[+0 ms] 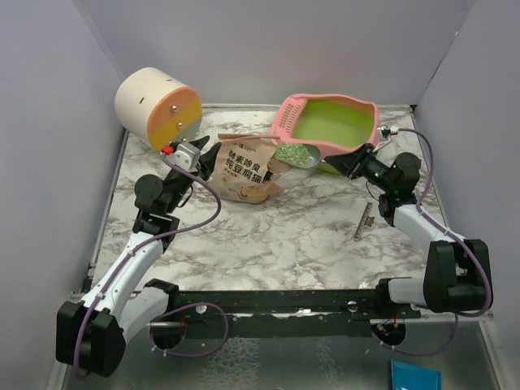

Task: Fill the litter box with clean litter

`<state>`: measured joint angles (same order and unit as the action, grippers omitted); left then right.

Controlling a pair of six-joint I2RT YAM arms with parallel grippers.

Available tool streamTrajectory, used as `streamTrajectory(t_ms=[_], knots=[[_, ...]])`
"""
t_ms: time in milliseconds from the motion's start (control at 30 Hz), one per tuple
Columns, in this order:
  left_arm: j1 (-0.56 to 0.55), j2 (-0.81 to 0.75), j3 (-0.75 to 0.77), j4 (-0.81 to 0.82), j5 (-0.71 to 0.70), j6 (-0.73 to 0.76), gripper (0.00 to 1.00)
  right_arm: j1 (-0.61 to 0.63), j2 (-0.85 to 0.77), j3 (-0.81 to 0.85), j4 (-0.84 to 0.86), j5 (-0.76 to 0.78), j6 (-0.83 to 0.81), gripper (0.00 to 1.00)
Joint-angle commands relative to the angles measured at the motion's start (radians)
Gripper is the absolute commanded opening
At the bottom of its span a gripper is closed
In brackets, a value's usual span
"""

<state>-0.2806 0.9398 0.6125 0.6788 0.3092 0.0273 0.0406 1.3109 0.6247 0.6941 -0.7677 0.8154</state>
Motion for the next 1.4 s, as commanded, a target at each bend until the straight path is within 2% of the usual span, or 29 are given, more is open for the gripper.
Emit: streamTrajectory(t_ms=[0, 767, 1367], knots=[[0.005, -0.021, -0.007, 0.019, -0.034, -0.006, 0.37, -0.025, -0.047, 0.007, 0.019, -0.018, -0.005, 0.01], [0.003, -0.022, -0.014, 0.019, -0.044, 0.002, 0.37, -0.154, -0.084, 0.014, -0.032, -0.064, -0.004, 0.01], [0.003, -0.033, -0.016, 0.016, -0.045, 0.005, 0.36, -0.252, 0.021, 0.123, -0.028, -0.054, 0.041, 0.01]])
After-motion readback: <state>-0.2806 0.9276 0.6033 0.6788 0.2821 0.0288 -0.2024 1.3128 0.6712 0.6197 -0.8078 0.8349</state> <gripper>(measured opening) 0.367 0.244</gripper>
